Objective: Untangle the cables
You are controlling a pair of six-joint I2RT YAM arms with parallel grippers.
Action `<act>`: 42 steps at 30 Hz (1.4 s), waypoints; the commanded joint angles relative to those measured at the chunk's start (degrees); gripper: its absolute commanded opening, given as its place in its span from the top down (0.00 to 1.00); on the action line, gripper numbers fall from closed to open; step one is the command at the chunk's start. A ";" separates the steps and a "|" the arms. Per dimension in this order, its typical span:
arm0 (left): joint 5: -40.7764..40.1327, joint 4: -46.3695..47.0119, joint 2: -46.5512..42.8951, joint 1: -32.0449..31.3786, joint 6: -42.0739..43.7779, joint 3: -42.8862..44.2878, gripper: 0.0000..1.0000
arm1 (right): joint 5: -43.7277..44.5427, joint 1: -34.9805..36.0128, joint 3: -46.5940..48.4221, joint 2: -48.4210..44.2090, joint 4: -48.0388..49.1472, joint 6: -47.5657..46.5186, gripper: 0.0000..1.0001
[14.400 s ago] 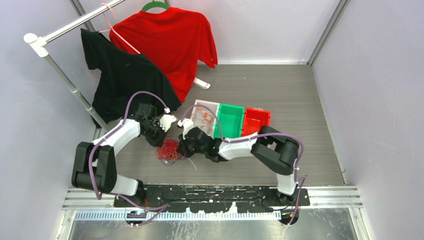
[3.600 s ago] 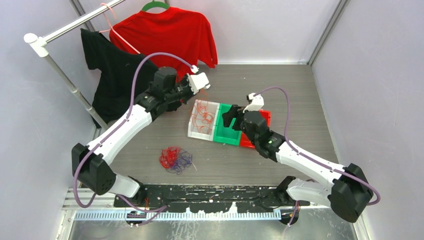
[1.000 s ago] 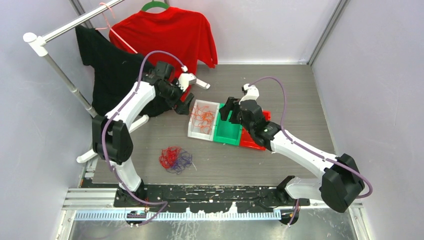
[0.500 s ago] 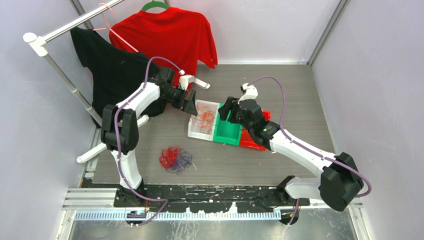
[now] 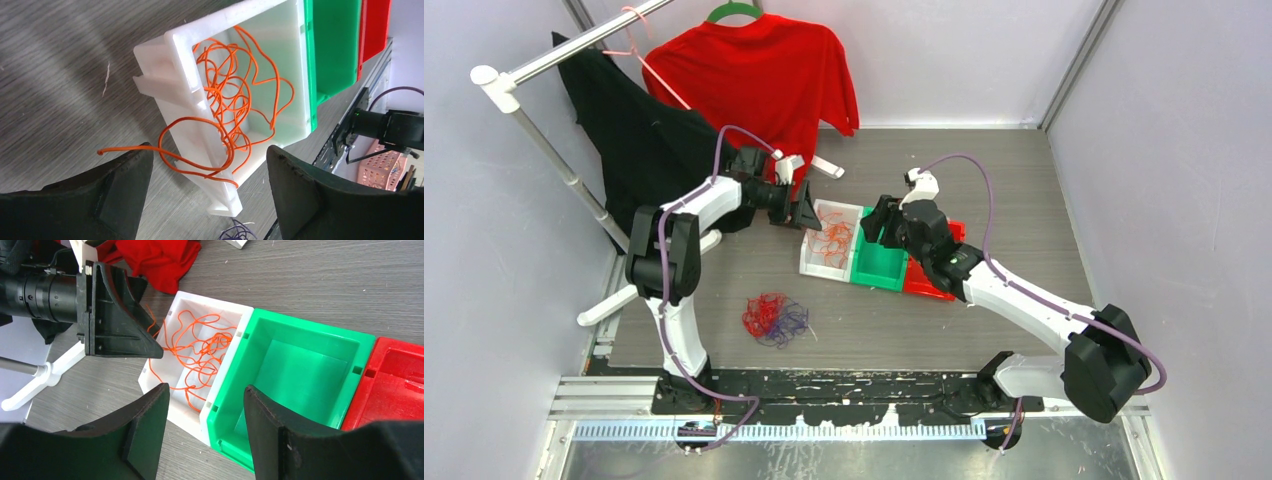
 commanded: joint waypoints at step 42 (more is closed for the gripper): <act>-5.11 7.42 -9.04 1.06 -1.57 -3.21 0.59 | -2.03 -0.14 -5.06 -3.23 6.82 2.30 0.45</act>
